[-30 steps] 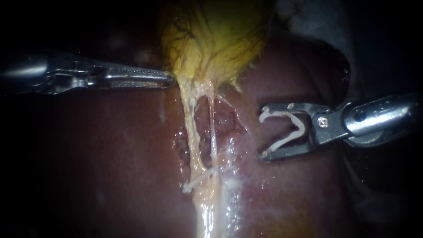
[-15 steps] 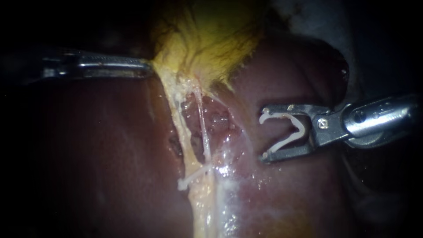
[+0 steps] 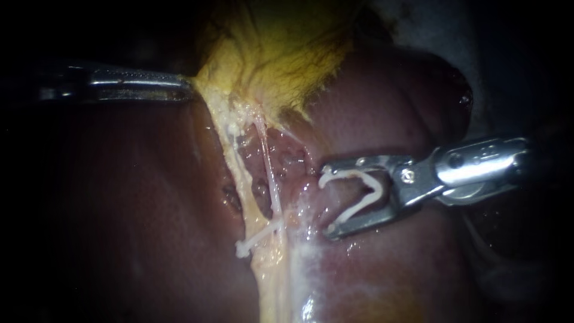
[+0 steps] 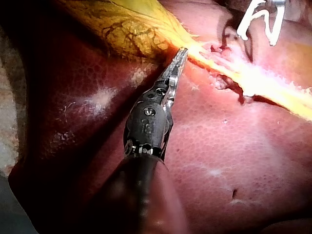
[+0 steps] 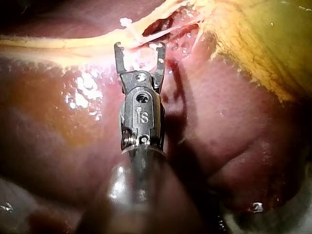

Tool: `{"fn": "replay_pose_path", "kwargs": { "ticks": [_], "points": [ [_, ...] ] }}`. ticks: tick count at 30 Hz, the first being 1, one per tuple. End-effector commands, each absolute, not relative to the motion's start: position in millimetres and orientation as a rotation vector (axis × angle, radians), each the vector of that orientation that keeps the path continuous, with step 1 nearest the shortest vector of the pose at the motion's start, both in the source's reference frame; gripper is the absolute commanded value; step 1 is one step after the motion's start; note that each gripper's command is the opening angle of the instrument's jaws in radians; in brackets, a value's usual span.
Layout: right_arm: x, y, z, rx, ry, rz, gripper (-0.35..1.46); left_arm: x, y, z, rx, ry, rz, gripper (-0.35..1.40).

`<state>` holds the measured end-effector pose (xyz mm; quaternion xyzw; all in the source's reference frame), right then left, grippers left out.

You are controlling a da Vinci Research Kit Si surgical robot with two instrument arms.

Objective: Clipping second clip left tube

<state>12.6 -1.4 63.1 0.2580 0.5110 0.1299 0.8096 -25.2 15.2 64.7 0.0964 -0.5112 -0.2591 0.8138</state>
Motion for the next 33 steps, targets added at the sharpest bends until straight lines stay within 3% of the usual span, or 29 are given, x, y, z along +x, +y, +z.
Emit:
{"fn": "replay_pose_path", "kwargs": {
  "ticks": [1, 15, 25, 33],
  "points": [
    [13.0, -1.5, 63.5, 0.562, 1.097, 0.284, 0.56, -25.2, 15.2, 64.7, 0.205, -1.091, -0.553, -0.35],
    [17.3, -2.1, 68.1, 0.725, 1.153, 0.344, 0.55, -25.2, 15.1, 64.6, 0.205, -1.091, -0.553, -0.35],
    [18.3, -3.4, 73.3, 0.766, 1.129, 0.361, 0.55, -25.2, 15.1, 64.6, 0.205, -1.090, -0.554, -0.35],
    [20.3, -3.3, 74.5, 0.799, 1.173, 0.418, 0.56, -25.3, 15.2, 64.6, 0.205, -1.090, -0.554, -0.35]
  ]
}}
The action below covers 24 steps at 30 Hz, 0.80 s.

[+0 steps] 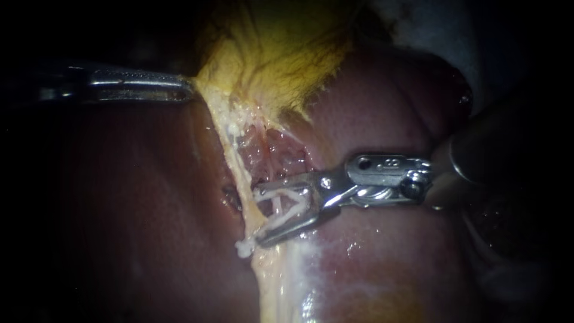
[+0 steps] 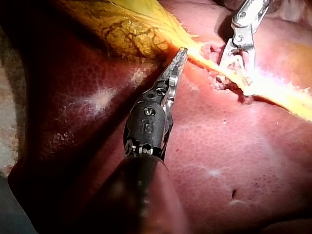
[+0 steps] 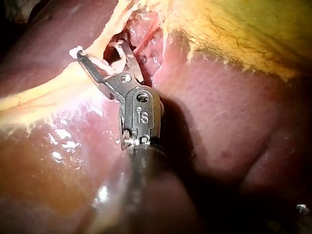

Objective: Clipping second clip left tube

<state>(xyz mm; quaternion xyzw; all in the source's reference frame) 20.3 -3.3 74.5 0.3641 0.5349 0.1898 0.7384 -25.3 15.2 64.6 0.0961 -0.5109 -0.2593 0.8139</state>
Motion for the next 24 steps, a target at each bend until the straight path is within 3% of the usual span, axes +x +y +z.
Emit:
{"fn": "replay_pose_path", "kwargs": {
  "ticks": [1, 13, 24],
  "points": [
    [20.8, -3.3, 74.4, 0.799, 1.185, 0.424, 0.57, -25.3, 15.2, 64.6, 0.202, -1.091, -0.549, -0.35],
    [22.1, -4.7, 72.8, 0.960, 1.273, 0.436, 0.55, -25.3, 15.2, 64.7, 0.202, -1.091, -0.548, -0.35],
    [22.0, -5.0, 72.5, 1.075, 1.267, 0.338, 0.44, -25.3, 15.2, 64.7, 0.202, -1.091, -0.549, -0.35]
  ]
}}
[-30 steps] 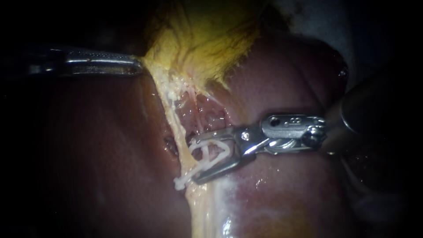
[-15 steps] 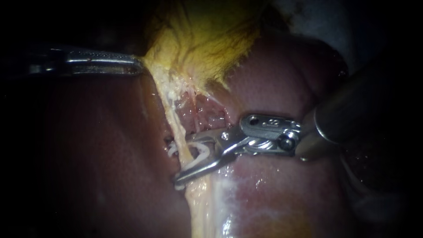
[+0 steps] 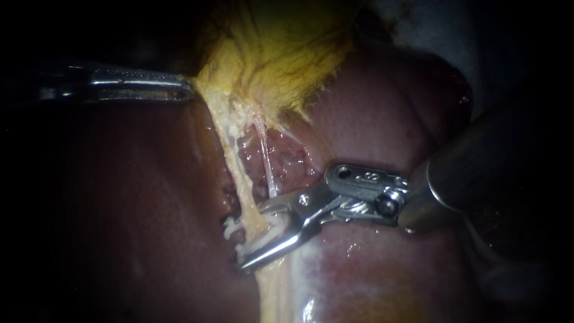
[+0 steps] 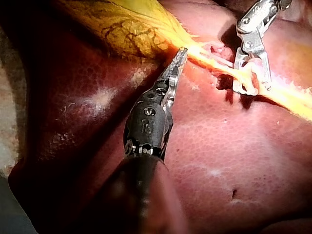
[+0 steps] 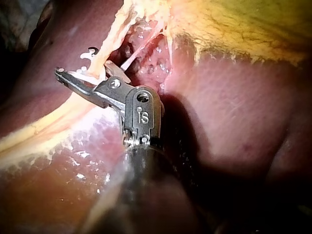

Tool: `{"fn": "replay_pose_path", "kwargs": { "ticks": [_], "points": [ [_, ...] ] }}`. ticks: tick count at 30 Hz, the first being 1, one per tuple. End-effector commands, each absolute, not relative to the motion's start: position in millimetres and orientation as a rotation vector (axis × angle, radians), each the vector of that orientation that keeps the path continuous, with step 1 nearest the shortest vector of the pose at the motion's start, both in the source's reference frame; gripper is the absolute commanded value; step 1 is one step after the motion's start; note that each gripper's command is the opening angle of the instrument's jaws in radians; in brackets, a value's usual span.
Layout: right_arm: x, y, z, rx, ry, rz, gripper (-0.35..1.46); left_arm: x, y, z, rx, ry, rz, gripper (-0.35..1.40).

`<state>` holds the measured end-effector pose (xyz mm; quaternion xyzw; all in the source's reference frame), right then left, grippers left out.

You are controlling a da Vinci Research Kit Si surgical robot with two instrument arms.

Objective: Clipping second clip left tube

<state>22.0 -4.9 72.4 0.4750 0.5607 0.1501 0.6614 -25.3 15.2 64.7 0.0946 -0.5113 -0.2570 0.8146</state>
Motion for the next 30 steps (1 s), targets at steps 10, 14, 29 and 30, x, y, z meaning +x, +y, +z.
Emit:
{"fn": "replay_pose_path", "kwargs": {
  "ticks": [10, 14, 29, 30],
  "points": [
    [21.9, -4.7, 72.5, 1.051, 1.273, 0.362, -0.08, -25.3, 15.2, 64.7, 0.202, -1.091, -0.549, -0.35],
    [21.9, -4.7, 72.5, 1.046, 1.274, 0.368, -0.35, -25.3, 15.2, 64.7, 0.202, -1.091, -0.549, -0.35],
    [22.4, -4.8, 72.5, 1.051, 1.262, 0.395, -0.35, -25.4, 15.2, 64.7, 0.202, -1.091, -0.549, -0.35],
    [22.4, -4.8, 72.5, 1.051, 1.262, 0.395, -0.35, -25.4, 15.2, 64.7, 0.202, -1.091, -0.549, -0.35]
  ]
}}
